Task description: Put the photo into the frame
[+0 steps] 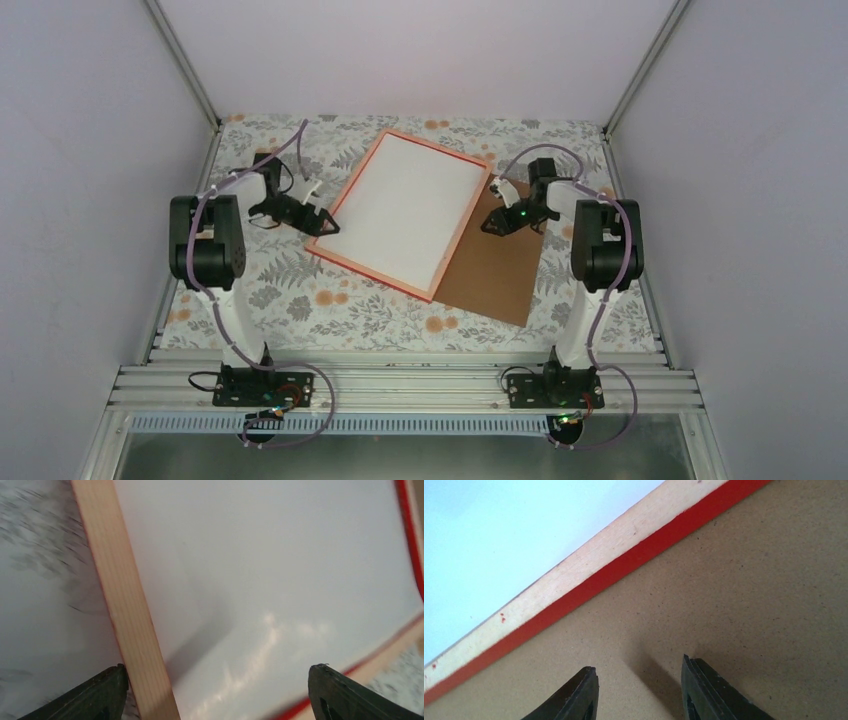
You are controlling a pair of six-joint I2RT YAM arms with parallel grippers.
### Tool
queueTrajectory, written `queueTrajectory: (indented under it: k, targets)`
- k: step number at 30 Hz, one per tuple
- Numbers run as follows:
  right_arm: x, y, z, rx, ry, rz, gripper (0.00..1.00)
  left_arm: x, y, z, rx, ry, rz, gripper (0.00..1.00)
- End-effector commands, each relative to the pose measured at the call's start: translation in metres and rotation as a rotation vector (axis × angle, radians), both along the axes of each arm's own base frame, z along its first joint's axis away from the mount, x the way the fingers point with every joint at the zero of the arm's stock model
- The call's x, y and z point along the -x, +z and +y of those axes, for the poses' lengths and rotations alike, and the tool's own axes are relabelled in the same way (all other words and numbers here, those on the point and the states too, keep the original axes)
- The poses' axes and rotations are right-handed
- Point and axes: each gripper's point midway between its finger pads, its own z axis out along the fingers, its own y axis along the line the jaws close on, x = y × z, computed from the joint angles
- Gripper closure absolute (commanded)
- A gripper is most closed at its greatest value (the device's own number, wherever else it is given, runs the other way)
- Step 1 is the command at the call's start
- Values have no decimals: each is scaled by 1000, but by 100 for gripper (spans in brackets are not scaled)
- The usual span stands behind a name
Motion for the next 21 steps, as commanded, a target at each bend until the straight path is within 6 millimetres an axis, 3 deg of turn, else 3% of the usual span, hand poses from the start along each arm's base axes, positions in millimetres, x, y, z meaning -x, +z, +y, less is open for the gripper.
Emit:
queueTrajectory:
  k: [1, 4, 9, 15, 21]
  targets:
    - [42, -42, -34, 164, -34, 219, 57, 29, 30, -15, 109, -33, -43, 11]
    - [31, -33, -15, 126, -6, 190, 62, 16, 41, -7, 90, 50, -103, 11]
    - [16, -33, 0, 136, 20, 165, 71, -35, 49, 15, 94, 176, -157, 11]
    - [9, -28, 13, 96, 15, 172, 73, -65, 38, 2, 165, 180, -127, 11]
    - [9, 0, 24, 14, -12, 171, 65, -81, 22, -7, 101, 192, -120, 16]
